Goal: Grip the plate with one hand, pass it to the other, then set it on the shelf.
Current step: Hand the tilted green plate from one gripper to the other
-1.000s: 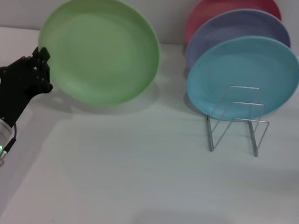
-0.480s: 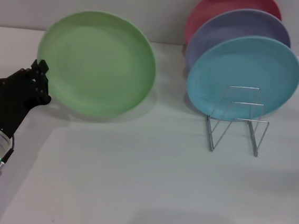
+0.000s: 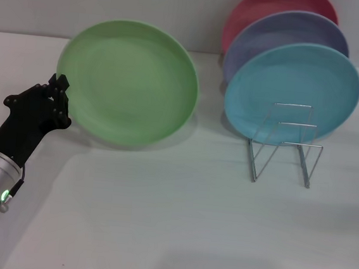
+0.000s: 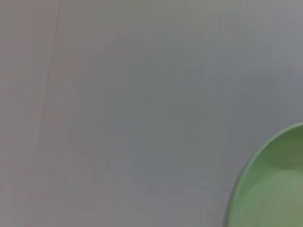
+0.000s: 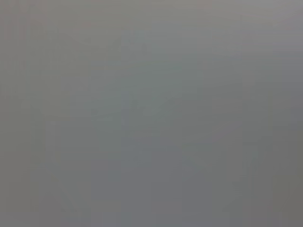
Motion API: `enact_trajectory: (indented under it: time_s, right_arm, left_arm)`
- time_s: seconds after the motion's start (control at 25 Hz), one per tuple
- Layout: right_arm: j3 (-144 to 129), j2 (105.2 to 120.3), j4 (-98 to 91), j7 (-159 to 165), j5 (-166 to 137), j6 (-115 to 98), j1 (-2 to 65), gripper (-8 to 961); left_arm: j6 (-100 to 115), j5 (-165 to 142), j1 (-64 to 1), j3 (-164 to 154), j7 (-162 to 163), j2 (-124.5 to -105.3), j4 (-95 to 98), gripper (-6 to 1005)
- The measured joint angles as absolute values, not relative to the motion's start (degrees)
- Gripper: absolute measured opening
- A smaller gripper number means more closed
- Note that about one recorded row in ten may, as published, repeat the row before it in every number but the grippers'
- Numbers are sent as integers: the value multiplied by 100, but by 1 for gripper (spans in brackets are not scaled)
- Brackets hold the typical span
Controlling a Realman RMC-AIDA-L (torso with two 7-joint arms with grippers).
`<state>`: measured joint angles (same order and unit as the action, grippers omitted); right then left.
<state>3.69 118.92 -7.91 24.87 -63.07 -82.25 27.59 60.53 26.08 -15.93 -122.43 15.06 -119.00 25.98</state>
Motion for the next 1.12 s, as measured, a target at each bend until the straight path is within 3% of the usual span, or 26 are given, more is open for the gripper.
enact_trajectory:
  time_s: [0.68, 1.12]
  right_arm:
    - [369, 11910, 152, 2552, -8344, -10045, 1666, 696]
    - [369, 11926, 587, 2195, -9339, -9879, 1827, 698]
  left_arm:
    - [6050, 2566, -1621, -12282, 1503, -11876, 2635, 50]
    - [6079, 2610, -1561, -12327, 1503, -11892, 2661, 52]
